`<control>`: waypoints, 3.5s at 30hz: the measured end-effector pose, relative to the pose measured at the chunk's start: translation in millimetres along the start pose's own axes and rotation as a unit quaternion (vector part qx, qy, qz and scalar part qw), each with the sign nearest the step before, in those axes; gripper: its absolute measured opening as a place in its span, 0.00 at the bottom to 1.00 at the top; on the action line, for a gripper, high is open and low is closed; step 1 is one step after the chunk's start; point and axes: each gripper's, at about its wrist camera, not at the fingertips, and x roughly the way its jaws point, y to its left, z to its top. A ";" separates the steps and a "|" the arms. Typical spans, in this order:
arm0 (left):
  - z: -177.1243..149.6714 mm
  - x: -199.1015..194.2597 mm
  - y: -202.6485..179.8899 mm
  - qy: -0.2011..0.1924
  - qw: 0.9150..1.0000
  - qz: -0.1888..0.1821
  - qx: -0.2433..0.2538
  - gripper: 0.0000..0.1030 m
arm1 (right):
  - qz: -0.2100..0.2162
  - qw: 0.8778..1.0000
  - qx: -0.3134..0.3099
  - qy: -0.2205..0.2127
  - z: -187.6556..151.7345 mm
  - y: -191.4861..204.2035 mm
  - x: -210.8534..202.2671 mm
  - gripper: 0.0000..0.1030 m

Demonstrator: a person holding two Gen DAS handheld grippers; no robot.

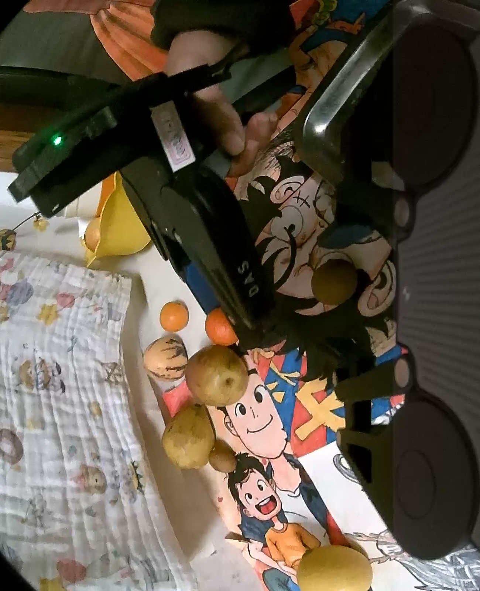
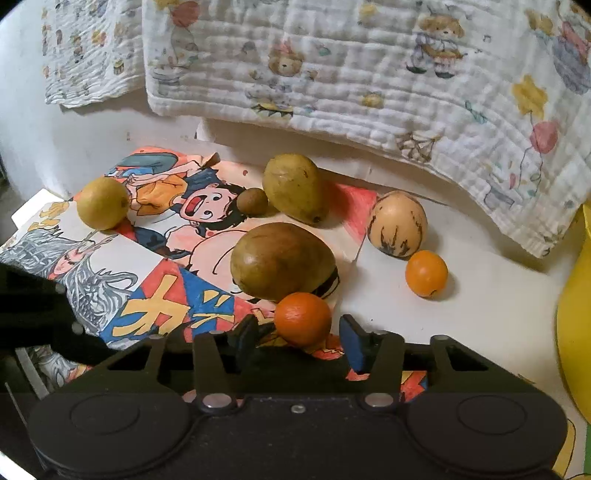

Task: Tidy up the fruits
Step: 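Grasp a mandarin orange with the right tool while the left tool grasps a small brown fruit, then carry the orange in the right tool and small brown fruit in the left tool over the tray, then open the right tool over the tray while the left tool releases the small brown fruit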

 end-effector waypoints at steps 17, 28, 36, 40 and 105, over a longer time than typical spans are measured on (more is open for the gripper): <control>-0.3 1.1 2.9 0.015 1.000 -0.008 -0.007 0.29 | 0.005 1.000 0.015 -0.010 -3.6 -1.8 -2.7 0.34; -1.2 -33.3 9.2 0.001 0.999 0.006 -0.031 0.29 | 0.012 0.999 0.016 -0.029 -12.4 8.0 -40.4 0.34; -14.7 -67.2 17.7 -0.011 0.998 0.020 -0.063 0.29 | 0.028 0.999 0.002 -0.046 -18.6 31.5 -76.2 0.34; -25.3 -84.3 19.1 -0.014 0.997 0.025 -0.073 0.29 | 0.043 0.998 -0.008 -0.051 -24.6 49.3 -93.3 0.34; -104.6 -164.9 -1.3 0.018 0.987 0.076 -0.143 0.85 | 0.134 0.991 -0.007 0.013 -89.8 129.0 -140.1 0.70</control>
